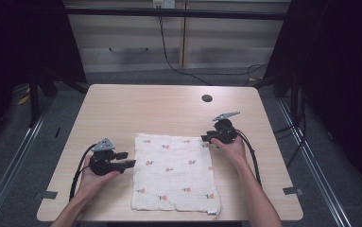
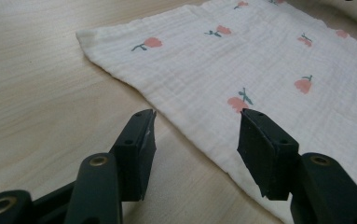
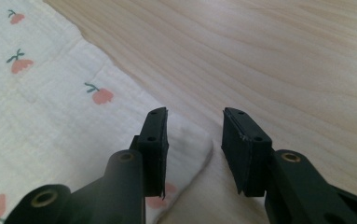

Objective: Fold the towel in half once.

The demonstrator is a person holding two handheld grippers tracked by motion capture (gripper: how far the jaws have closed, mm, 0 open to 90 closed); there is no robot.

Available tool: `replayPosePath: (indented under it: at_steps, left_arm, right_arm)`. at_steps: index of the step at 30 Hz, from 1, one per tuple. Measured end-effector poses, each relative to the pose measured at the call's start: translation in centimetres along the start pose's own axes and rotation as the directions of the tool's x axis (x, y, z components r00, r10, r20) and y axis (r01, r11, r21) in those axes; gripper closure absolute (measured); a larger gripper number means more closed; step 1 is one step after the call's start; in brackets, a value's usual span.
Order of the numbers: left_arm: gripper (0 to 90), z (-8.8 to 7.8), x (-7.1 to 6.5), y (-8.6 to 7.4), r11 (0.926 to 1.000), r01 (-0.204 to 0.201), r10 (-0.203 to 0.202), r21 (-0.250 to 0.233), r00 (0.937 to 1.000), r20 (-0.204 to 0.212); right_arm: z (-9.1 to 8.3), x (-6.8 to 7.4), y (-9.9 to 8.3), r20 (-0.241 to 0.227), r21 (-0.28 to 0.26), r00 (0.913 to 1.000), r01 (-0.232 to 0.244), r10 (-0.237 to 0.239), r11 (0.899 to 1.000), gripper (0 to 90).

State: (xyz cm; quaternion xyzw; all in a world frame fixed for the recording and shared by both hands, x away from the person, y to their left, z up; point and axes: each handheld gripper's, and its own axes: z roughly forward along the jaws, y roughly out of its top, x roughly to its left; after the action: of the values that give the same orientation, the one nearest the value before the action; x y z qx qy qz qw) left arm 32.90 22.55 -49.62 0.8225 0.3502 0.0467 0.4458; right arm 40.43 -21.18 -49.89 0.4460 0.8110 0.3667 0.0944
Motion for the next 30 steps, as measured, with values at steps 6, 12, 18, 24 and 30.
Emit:
replayPosePath:
  at_steps: [6,12,18,24,30]
  left_arm:
    - [43.4,0.2,0.3,-0.3,0.9997,0.012,-0.012,0.021,0.9999,0.001]
    - [40.4,0.1,0.3,-0.2,0.9997,0.017,-0.018,0.017,0.9998,0.009]
    - [40.1,-0.5,0.1,0.2,0.9997,0.023,-0.023,-0.008,0.9994,0.025]
    - [46.1,-1.0,1.2,1.4,0.9978,0.043,-0.043,-0.050,0.9990,0.007]
    - [50.0,0.1,2.7,3.4,0.9987,0.034,-0.035,-0.038,0.9992,-0.021]
  right_arm:
    - [0.6,-0.1,0.1,0.006,-0.006,0.9999,-0.009,0.009,1.000,64.2]
    - [0.5,-0.3,-0.1,-0.016,-0.005,0.9998,-0.010,0.010,1.000,74.1]
    - [0.5,-0.4,-0.3,-0.056,-0.011,0.9978,-0.038,0.037,0.999,85.8]
    - [-0.1,-0.5,0.0,-0.071,-0.052,0.9963,-0.053,0.050,0.997,86.7]
    - [-0.5,-0.3,0.1,-0.074,-0.069,0.9964,-0.046,0.041,0.997,86.6]
